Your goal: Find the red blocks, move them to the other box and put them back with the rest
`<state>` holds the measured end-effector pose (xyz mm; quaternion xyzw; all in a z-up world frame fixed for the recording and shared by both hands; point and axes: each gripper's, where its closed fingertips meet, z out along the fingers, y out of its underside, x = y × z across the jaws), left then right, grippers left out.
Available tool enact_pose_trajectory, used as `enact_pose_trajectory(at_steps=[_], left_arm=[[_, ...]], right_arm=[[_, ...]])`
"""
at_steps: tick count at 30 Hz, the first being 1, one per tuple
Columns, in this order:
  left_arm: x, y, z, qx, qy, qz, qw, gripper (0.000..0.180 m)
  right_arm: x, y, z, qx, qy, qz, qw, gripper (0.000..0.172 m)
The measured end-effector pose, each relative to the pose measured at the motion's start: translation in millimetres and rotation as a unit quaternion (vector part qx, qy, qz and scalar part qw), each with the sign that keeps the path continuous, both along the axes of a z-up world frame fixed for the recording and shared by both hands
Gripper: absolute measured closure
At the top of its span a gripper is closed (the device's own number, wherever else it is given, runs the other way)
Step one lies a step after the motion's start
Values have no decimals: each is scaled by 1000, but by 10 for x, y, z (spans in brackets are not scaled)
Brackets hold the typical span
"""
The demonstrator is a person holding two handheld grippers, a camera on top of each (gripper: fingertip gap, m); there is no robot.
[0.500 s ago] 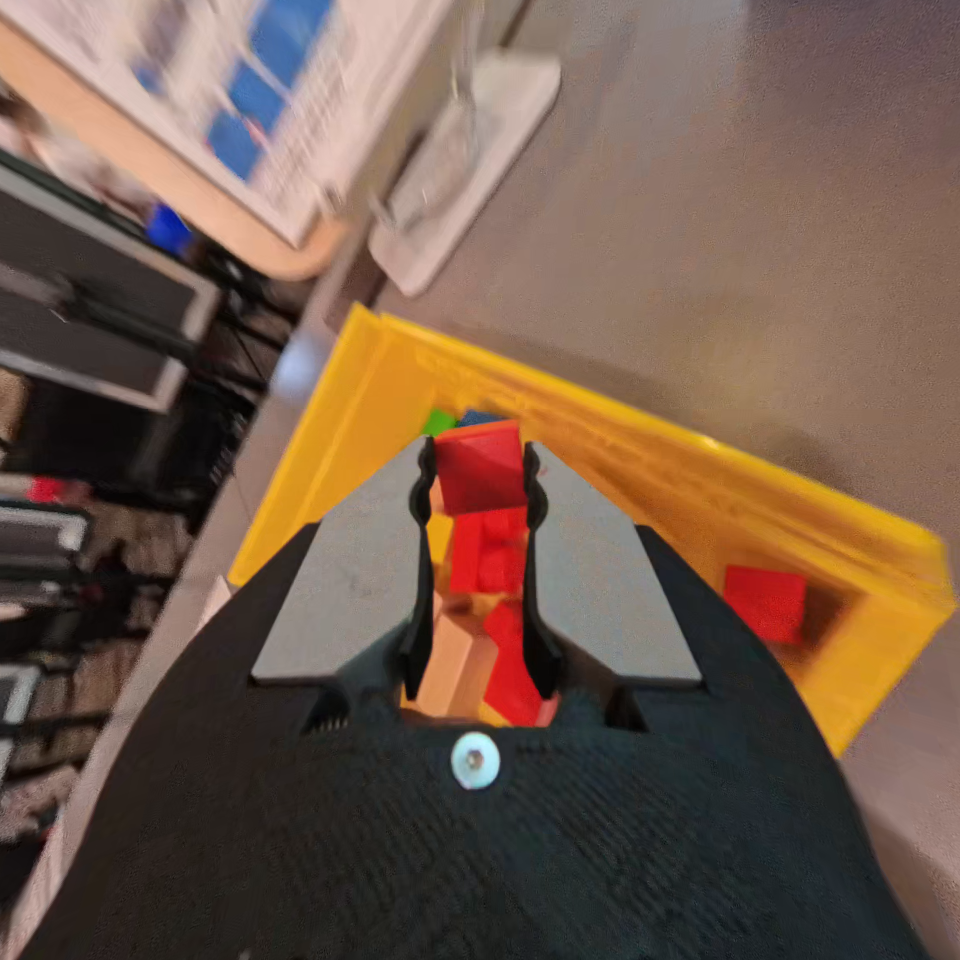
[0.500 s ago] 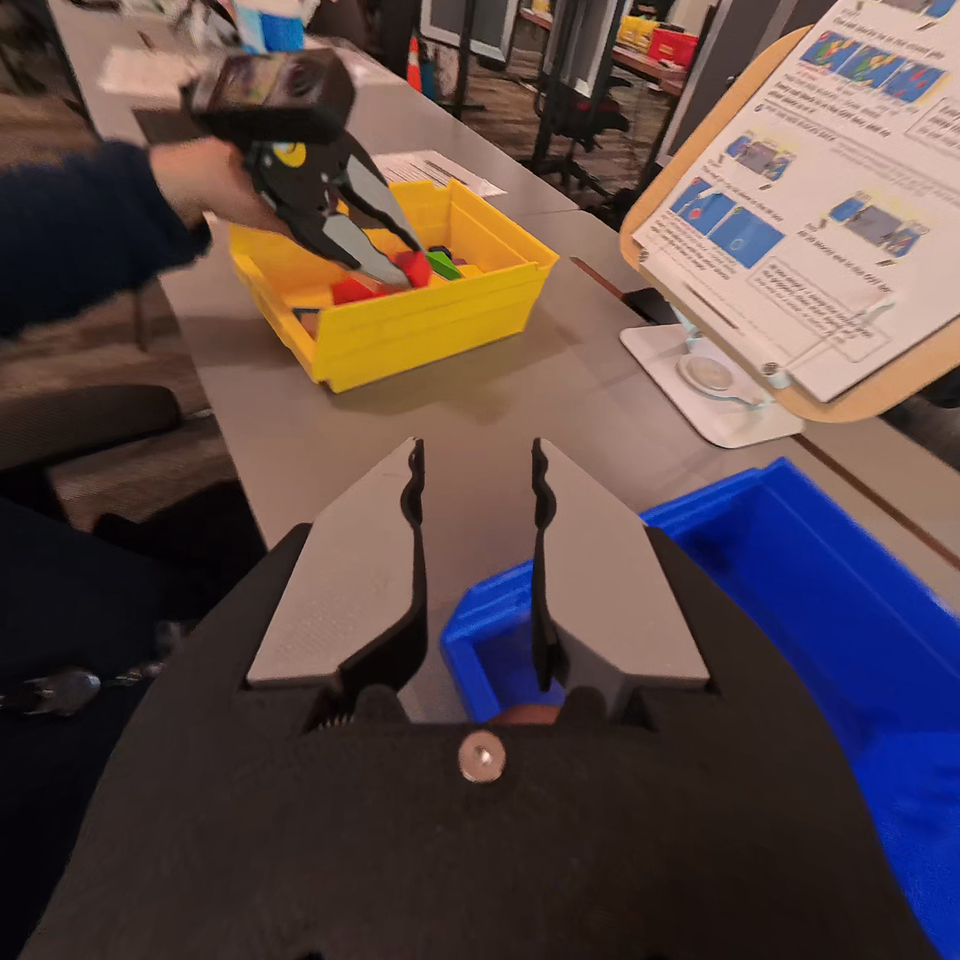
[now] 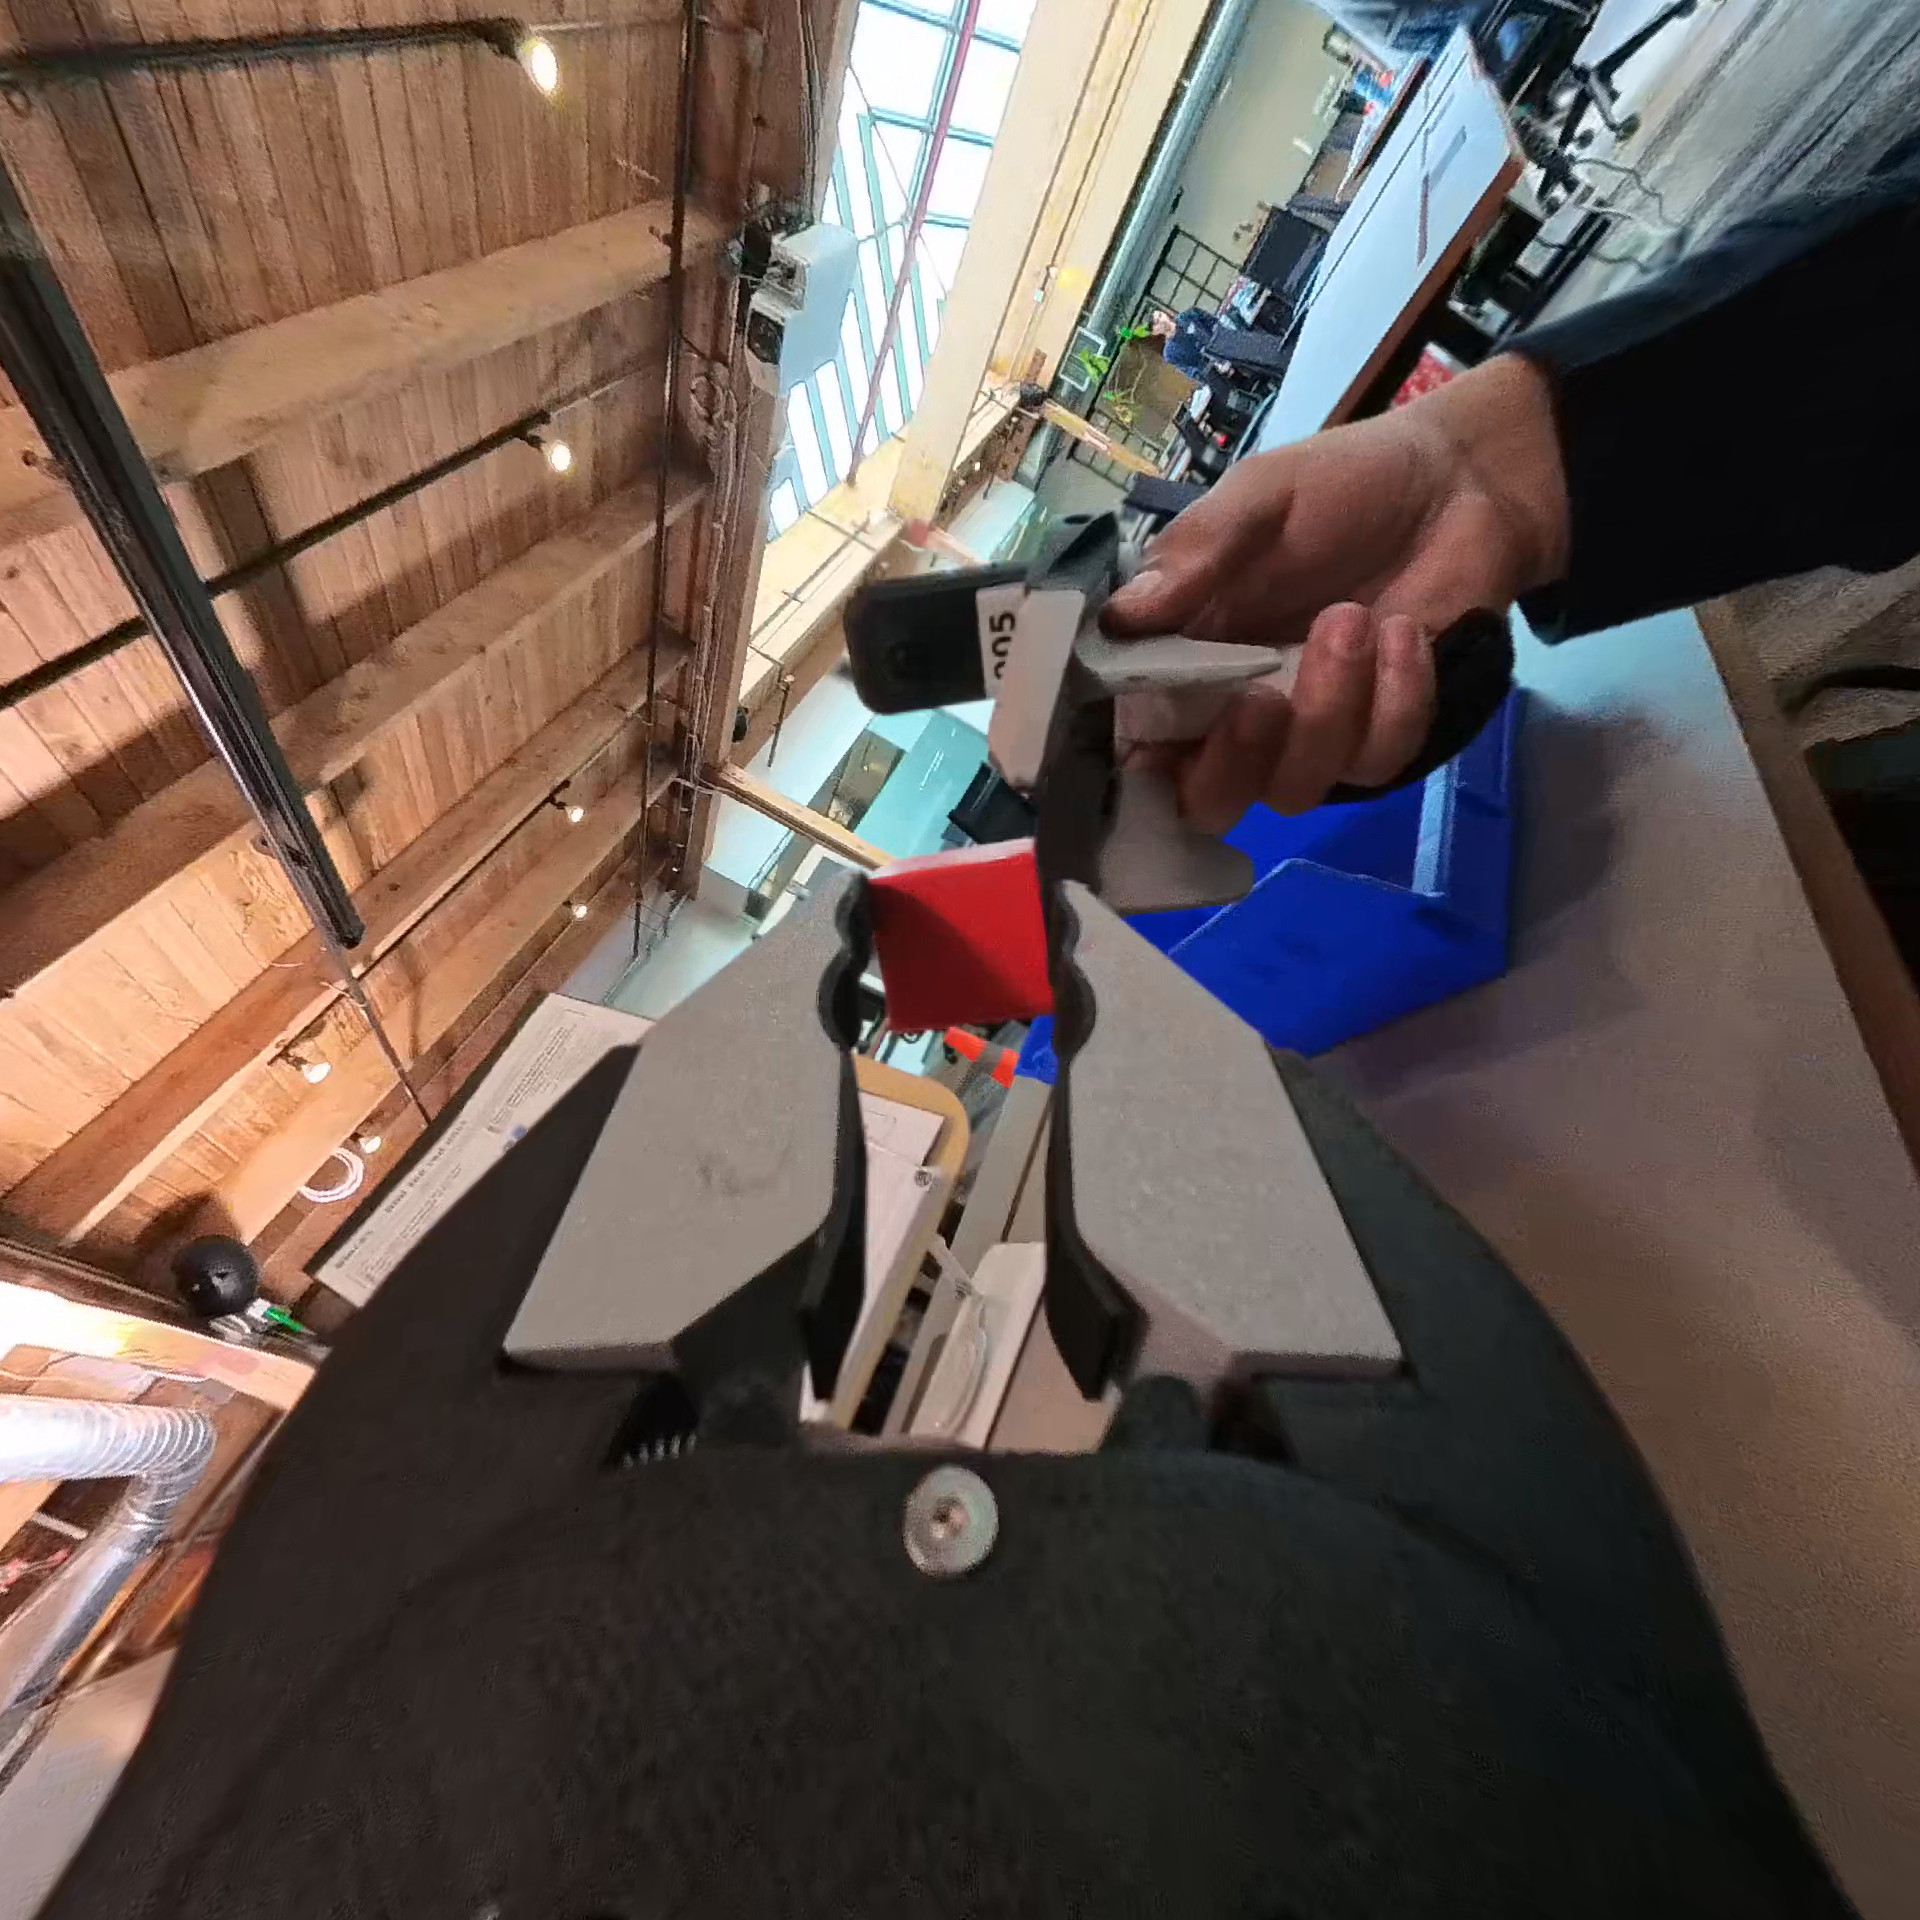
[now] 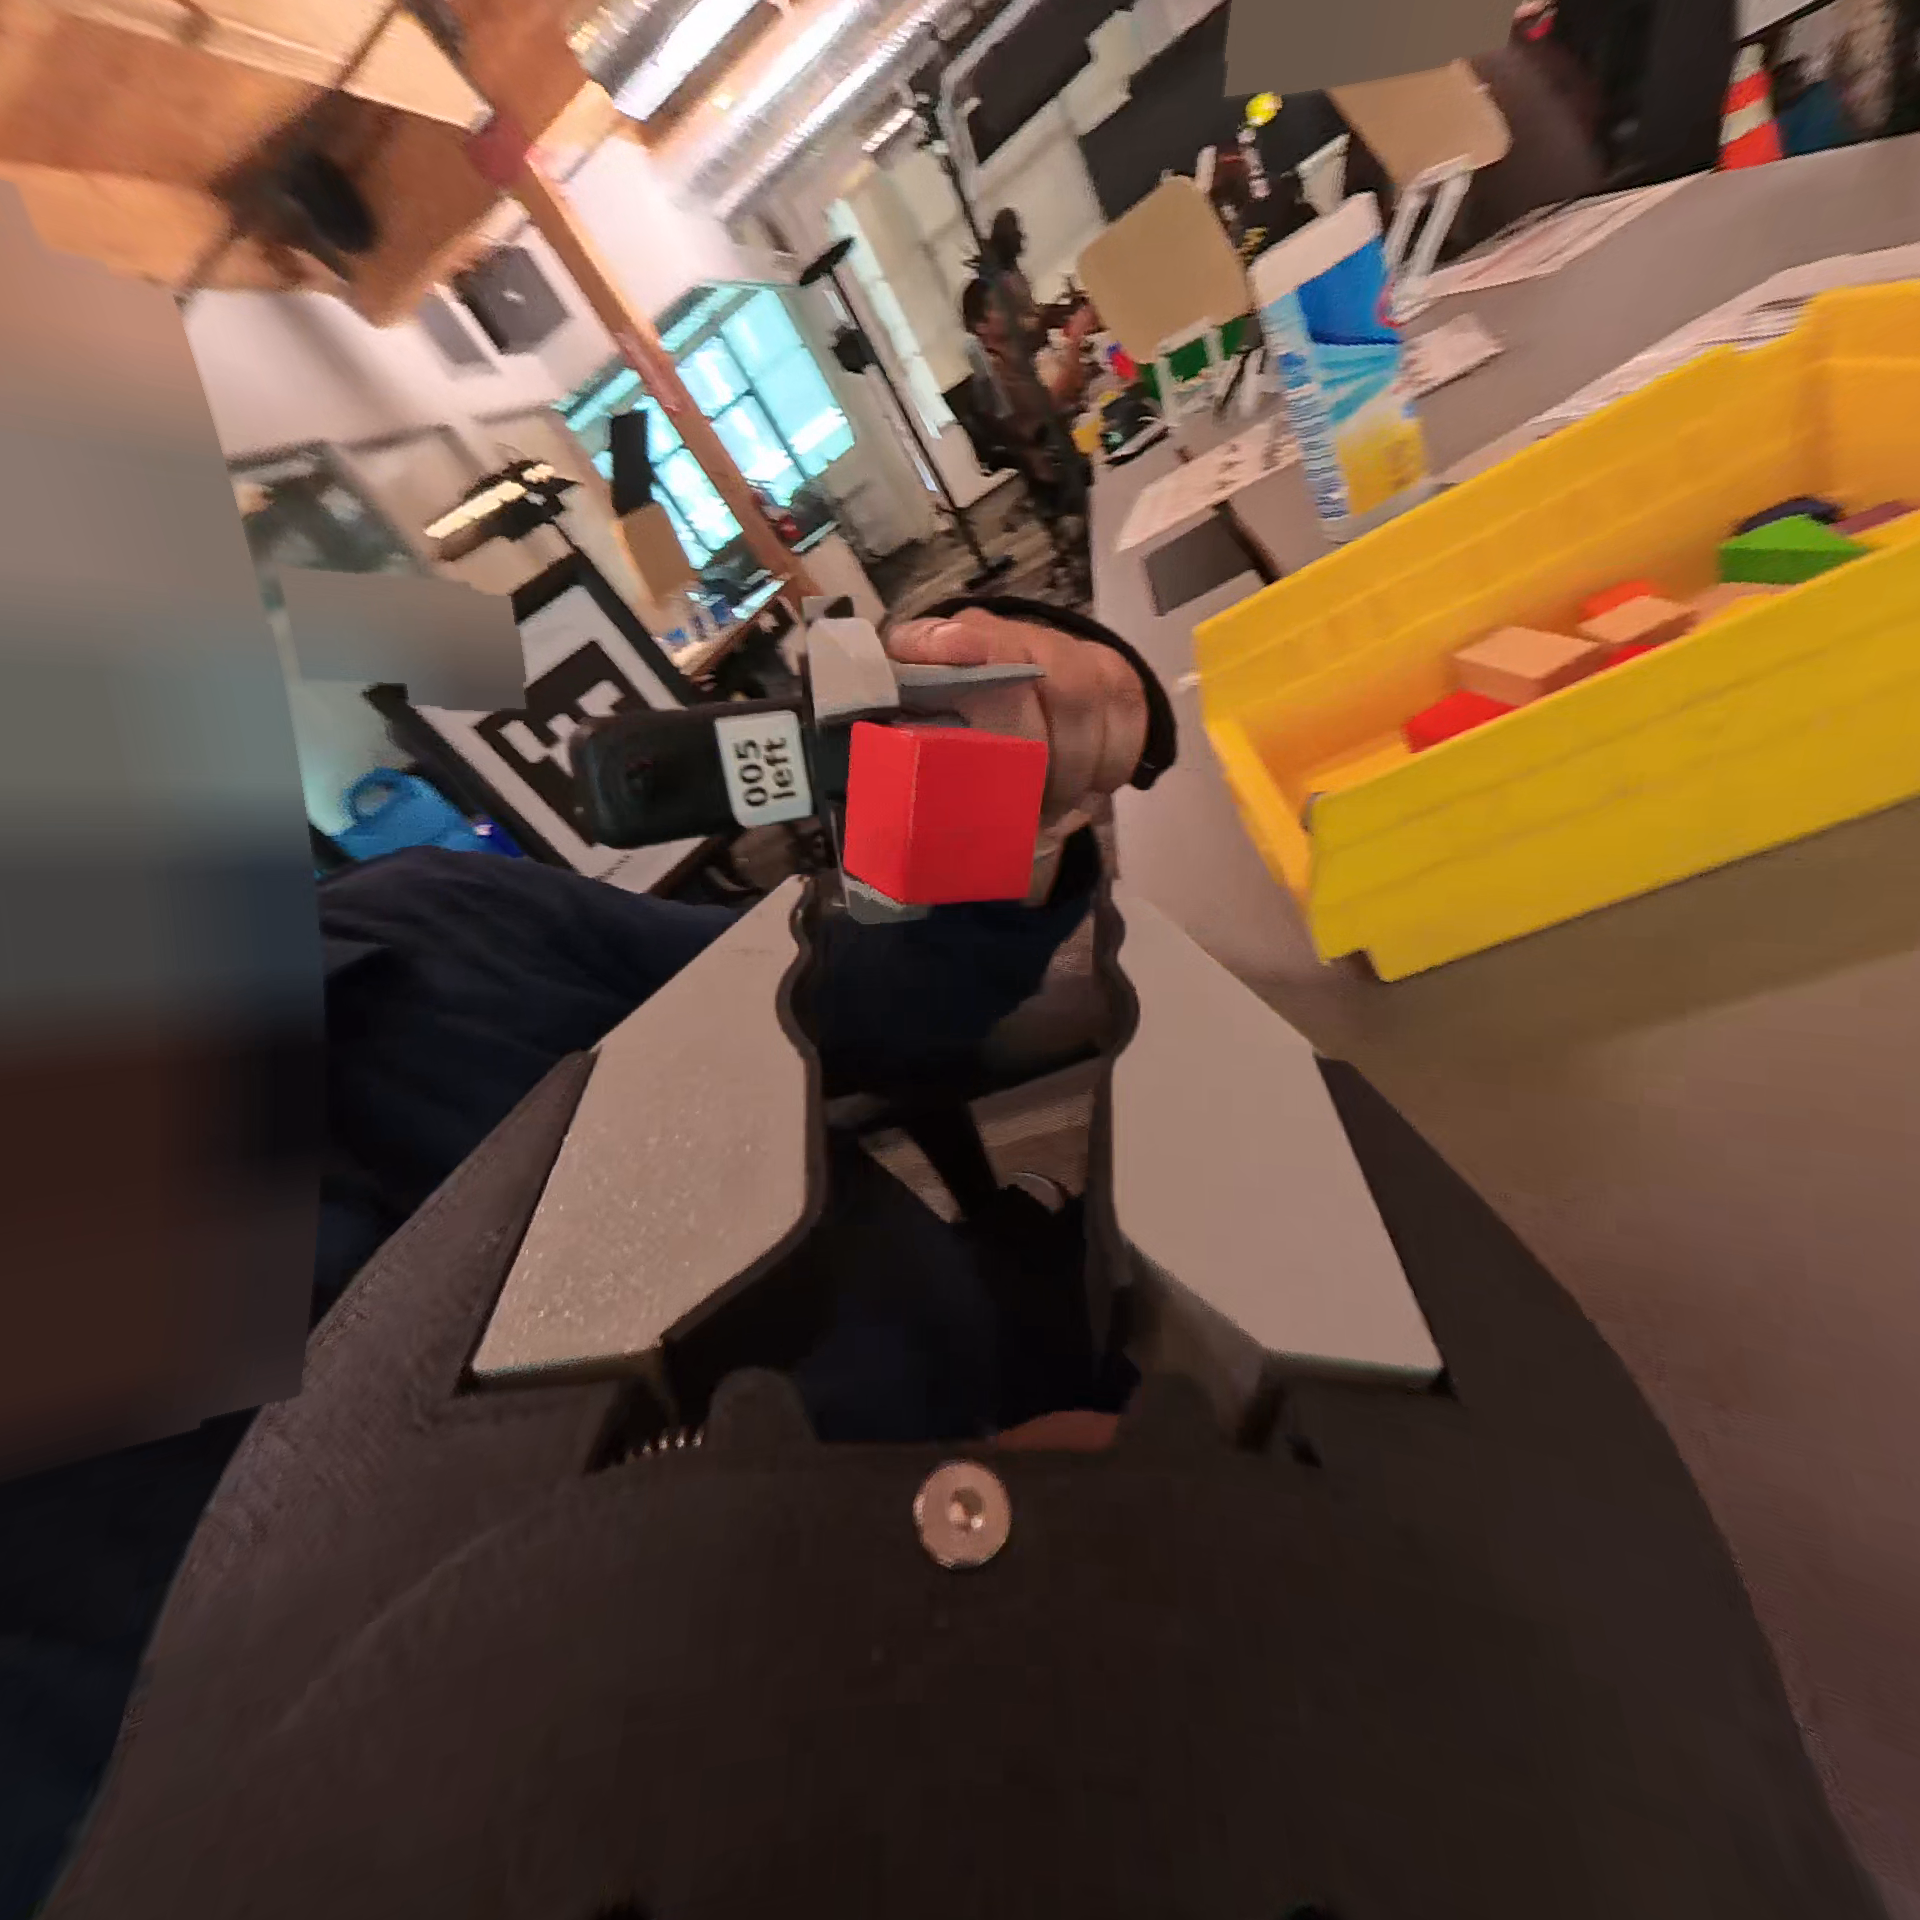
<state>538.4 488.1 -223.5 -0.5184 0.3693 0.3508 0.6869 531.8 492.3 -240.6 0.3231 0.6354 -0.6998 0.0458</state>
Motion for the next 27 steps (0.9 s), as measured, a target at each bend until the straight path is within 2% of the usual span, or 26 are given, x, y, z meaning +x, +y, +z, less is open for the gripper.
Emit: enact_pose_trajectory(at_steps=[9,11,17,27], left_arm=[[255,-40,6,7,8,-33,999,149],[250,-37,4,13,15,-31,999,149],[152,26,-64,8,4,-28,1000,149],[139,20,-79,8,0,-38,999,149]], right_arm=[[123,-148,93,-24,9,31,999,124],[171,-183,122,-29,16,46,998,139],[83,-112,54,-16,6,20,1000,140],[73,-99,37,-41,-14,34,998,141]])
